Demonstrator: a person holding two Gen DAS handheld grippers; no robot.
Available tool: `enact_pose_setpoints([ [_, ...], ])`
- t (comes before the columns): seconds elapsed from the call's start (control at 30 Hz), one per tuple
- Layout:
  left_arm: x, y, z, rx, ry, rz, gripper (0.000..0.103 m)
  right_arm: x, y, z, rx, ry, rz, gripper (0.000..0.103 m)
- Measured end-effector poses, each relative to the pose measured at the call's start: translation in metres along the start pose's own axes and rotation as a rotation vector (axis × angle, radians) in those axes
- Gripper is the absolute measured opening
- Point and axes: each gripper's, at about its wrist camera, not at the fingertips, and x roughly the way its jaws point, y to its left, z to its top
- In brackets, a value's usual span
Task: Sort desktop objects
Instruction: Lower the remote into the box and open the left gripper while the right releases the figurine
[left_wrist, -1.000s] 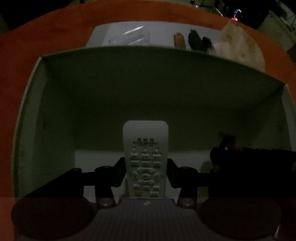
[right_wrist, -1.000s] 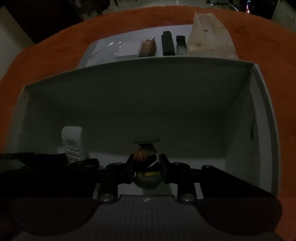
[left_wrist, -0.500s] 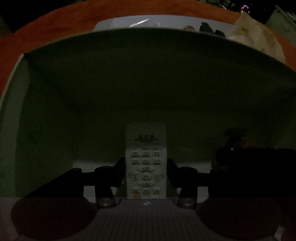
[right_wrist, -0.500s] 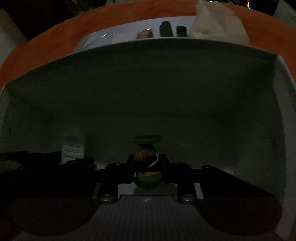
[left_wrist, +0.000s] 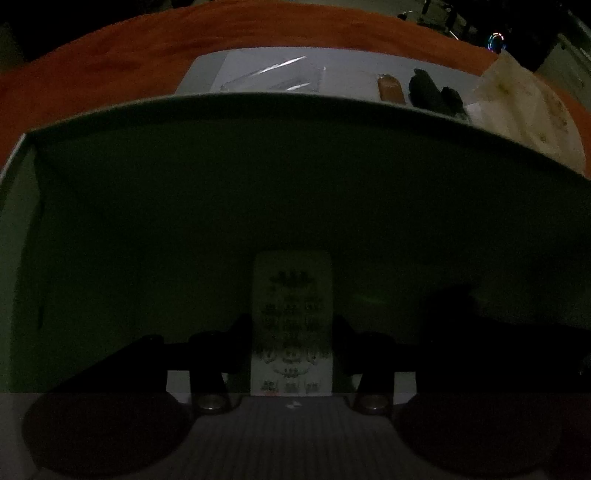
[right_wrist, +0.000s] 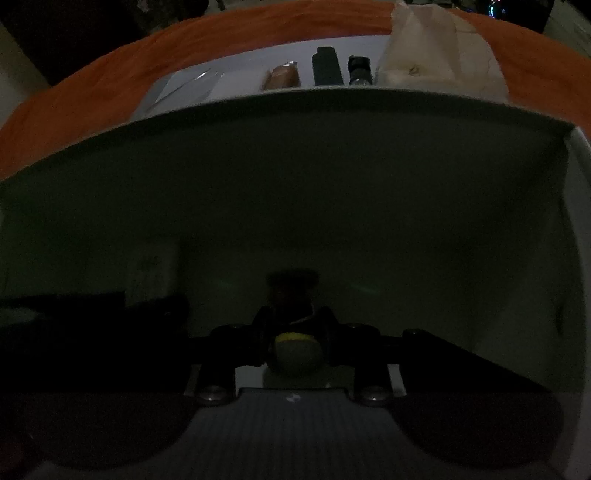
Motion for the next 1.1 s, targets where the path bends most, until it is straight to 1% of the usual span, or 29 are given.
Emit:
enact_pose_setpoints([
  [0.3,0.002,-0.003,0.000,0.011,-0.015,0.009,0.041,-0.001,-0.005,-0.004,0.021,-0.003,0.017,0.030],
  [0.7,0.004,-0.006,0.000,0.019,-0.016,0.024,0.042,0.016,-0.005,0.009,0.030,-0.004,0.020,0.030],
  [0.77,0.003,-0.005,0.000,0.018,-0.008,0.033,0.048,0.018,-0.005,0.010,0.031,0.002,0.016,0.032],
  [0.8,0.003,-0.004,-0.001,0.014,0.000,0.041,0.054,0.018,-0.004,0.010,0.032,0.007,0.012,0.035],
  [0.83,0.003,-0.003,-0.001,0.010,0.003,0.045,0.056,0.019,-0.004,0.011,0.032,0.009,0.008,0.037],
  [0.97,0.000,0.000,-0.001,-0.008,0.013,0.035,0.056,0.011,-0.002,0.011,0.027,-0.001,-0.012,0.045],
  [1.03,-0.003,0.002,-0.003,-0.020,0.019,0.028,0.056,0.005,-0.001,0.010,0.024,-0.007,-0.023,0.050],
  [1.1,-0.008,0.003,-0.005,-0.026,0.022,0.021,0.056,-0.001,-0.001,0.008,0.021,-0.019,-0.021,0.053],
])
